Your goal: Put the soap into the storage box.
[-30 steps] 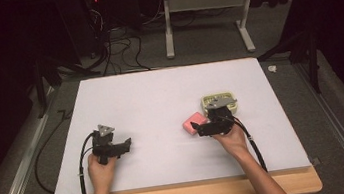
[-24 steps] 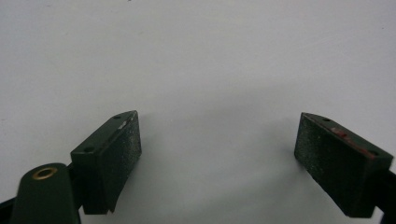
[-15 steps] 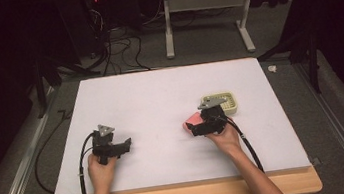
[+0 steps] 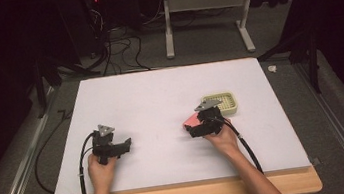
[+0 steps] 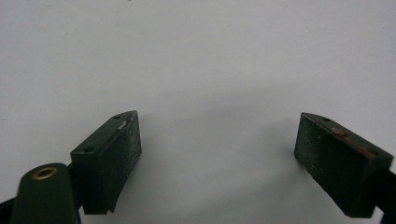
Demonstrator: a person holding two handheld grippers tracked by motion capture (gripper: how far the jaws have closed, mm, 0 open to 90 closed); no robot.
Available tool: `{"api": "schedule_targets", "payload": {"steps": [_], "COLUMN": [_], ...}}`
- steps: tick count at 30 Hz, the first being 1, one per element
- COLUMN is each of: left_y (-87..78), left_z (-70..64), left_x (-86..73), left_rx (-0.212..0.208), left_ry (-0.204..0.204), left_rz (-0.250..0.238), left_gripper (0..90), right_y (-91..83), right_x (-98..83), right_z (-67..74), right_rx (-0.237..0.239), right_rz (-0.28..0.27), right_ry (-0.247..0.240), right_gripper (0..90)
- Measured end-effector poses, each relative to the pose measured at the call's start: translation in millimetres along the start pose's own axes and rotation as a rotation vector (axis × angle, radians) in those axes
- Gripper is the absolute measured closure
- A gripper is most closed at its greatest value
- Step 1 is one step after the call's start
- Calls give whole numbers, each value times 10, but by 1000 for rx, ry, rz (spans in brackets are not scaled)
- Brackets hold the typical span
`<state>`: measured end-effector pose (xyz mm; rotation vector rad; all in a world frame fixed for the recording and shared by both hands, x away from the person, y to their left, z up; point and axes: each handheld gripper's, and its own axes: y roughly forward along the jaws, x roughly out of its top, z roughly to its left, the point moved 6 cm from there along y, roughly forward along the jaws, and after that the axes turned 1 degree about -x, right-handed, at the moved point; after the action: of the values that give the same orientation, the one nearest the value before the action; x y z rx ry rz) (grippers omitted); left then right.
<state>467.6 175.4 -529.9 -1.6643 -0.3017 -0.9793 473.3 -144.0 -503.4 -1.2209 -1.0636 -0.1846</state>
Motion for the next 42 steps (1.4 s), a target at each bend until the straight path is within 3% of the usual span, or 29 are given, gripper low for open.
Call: {"api": "schedule_targets", "payload": {"steps": [19, 36, 42], "left_y": [1, 1, 2], "left_z": [-1, -1, -1], "left_x": [1, 1, 1], "left_rx": [1, 0, 1], "left_ry": [-1, -2, -2], "left_rz": [-2, -2, -2], "left_gripper": [151, 151, 151], "right_y": [185, 167, 142], "right_x": [-154, -169, -170], "right_z": [7, 17, 22], "right_rx": [10, 27, 54], "right_rz": [60, 56, 57], "right_ry": [-3, 4, 22], "right_gripper": [129, 138, 138]}}
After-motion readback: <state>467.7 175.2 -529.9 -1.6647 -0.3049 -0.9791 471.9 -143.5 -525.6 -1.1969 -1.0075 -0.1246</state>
